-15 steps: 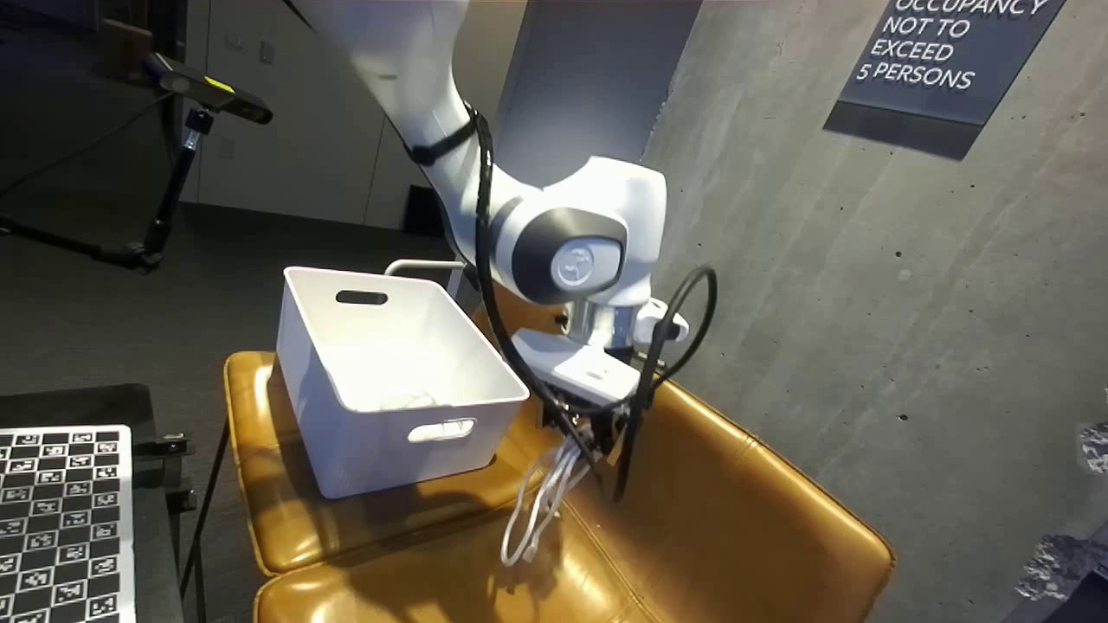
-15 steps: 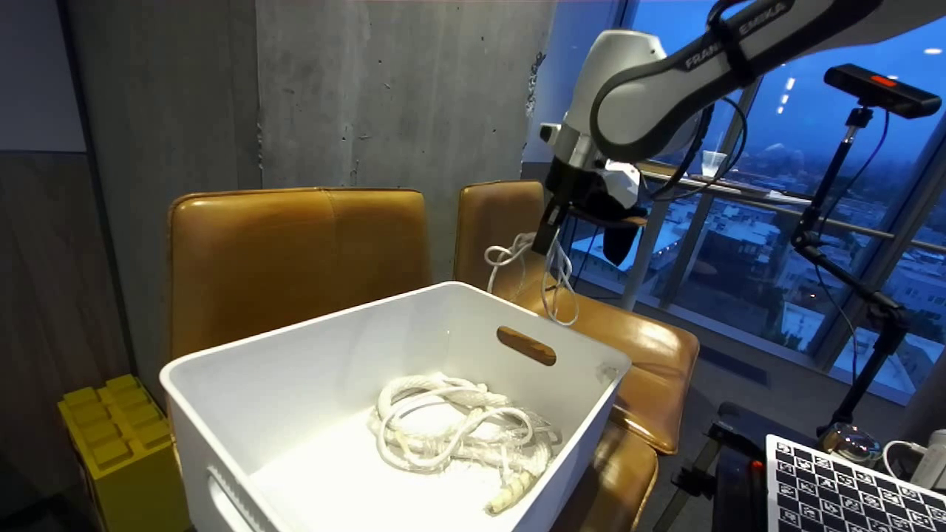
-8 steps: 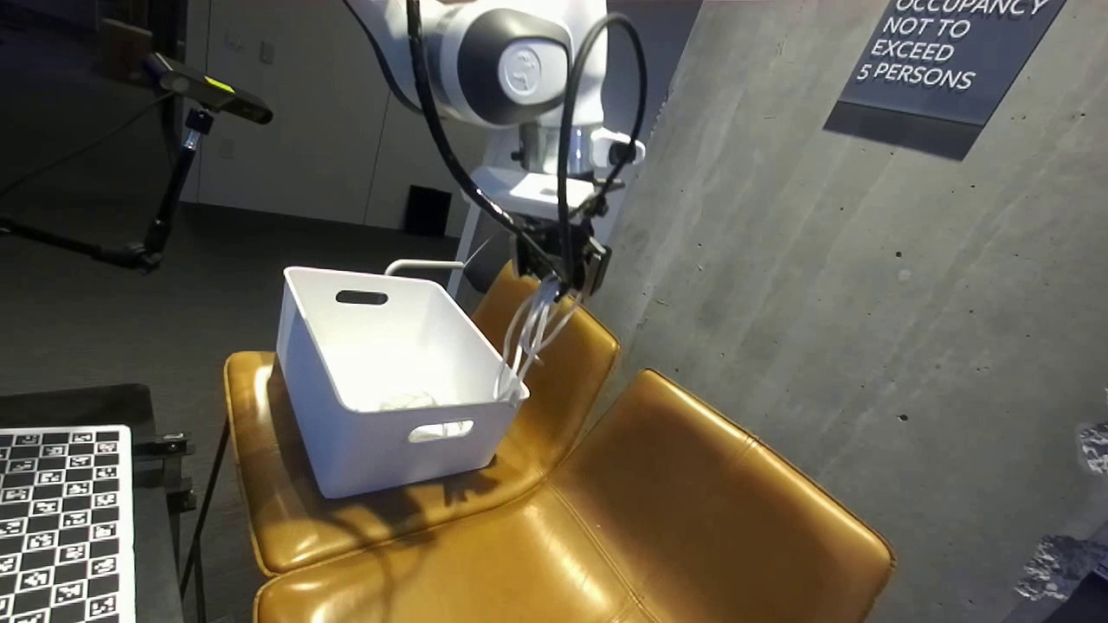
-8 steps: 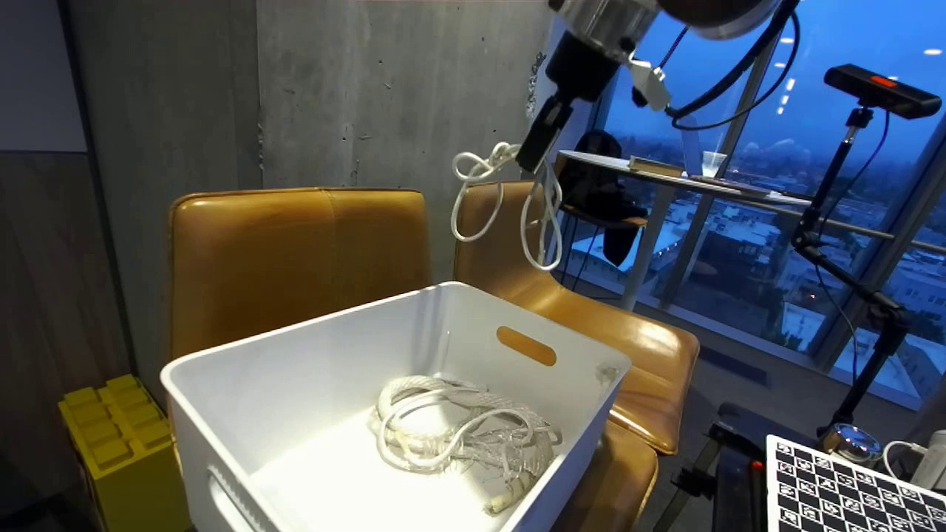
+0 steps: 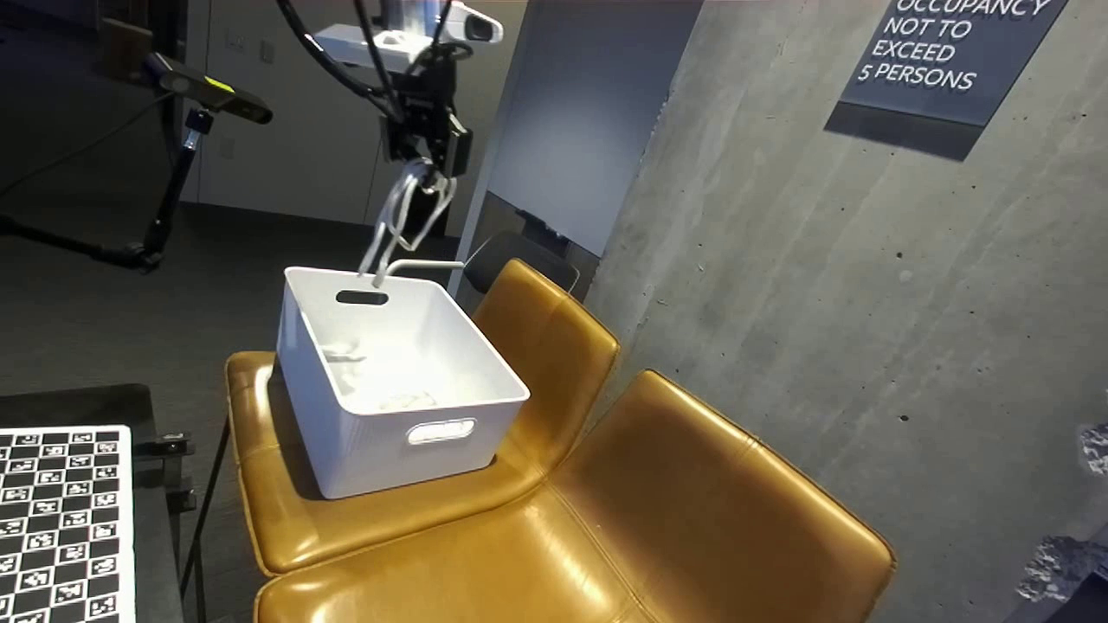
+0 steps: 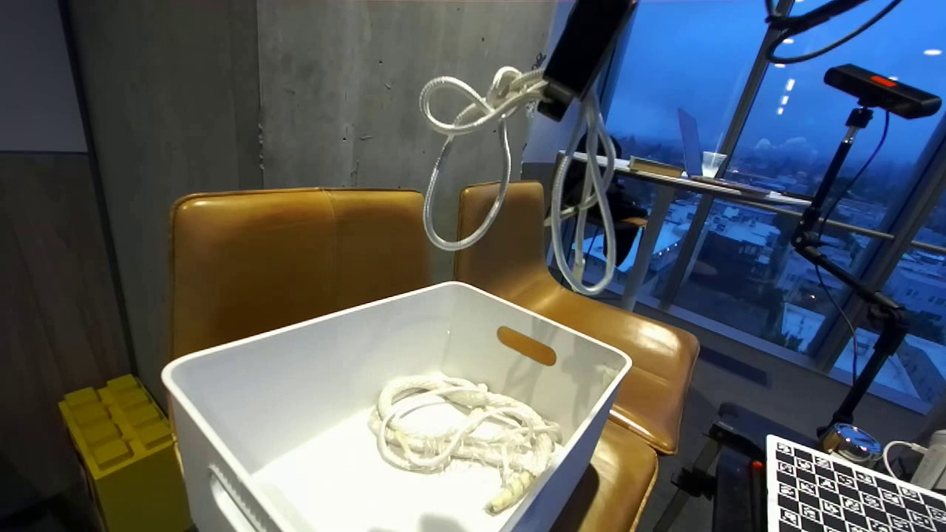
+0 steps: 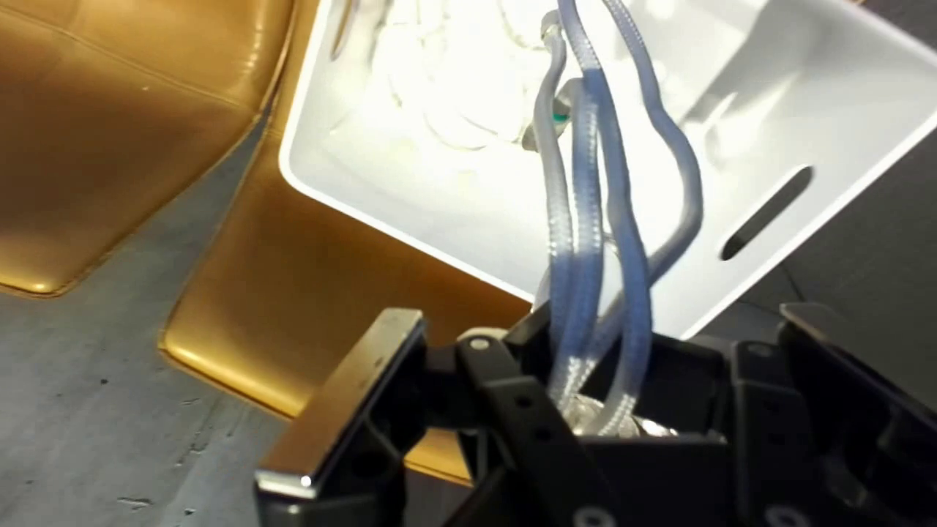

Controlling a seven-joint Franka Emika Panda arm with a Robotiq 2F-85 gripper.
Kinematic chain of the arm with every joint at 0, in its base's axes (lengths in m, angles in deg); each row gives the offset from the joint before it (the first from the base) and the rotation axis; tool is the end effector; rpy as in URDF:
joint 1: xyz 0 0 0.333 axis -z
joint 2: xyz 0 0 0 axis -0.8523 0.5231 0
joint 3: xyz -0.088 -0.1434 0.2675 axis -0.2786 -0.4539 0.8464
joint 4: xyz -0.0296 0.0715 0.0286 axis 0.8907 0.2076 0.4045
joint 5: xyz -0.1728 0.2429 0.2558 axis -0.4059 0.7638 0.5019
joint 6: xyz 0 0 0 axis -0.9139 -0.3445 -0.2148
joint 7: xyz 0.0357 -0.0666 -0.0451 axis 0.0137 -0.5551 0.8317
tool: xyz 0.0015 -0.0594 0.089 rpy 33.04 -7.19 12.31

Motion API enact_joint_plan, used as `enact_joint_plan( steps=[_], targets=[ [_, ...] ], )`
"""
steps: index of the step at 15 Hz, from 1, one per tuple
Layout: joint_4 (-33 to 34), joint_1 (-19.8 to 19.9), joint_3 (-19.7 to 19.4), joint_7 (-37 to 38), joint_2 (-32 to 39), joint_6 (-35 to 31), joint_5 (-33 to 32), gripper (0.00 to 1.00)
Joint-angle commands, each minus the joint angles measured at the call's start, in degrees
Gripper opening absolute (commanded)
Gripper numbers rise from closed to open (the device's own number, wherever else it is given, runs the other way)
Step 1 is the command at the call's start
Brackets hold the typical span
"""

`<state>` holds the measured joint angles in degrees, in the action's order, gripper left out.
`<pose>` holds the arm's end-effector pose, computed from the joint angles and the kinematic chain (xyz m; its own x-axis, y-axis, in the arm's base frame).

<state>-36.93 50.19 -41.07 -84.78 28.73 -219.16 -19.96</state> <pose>0.5428 0.1604 0.5070 0.8635 0.4167 0.2842 0.3941 -0.9091 0.1354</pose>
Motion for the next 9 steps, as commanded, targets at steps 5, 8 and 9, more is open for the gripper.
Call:
enact_joint_plan(
  steps=[5, 8, 9],
  targets=[
    [-8.25, -1.59, 0.65, -1.97, -5.23, -3.09, 4.82, 0.00],
    [-10.45, -0.13, -1.38, -4.12, -4.87, -6.81, 6.05, 0.00],
    [-11.24, 0.35, -1.95, -4.67, -4.82, -8.19, 6.31, 0.00]
  ],
)
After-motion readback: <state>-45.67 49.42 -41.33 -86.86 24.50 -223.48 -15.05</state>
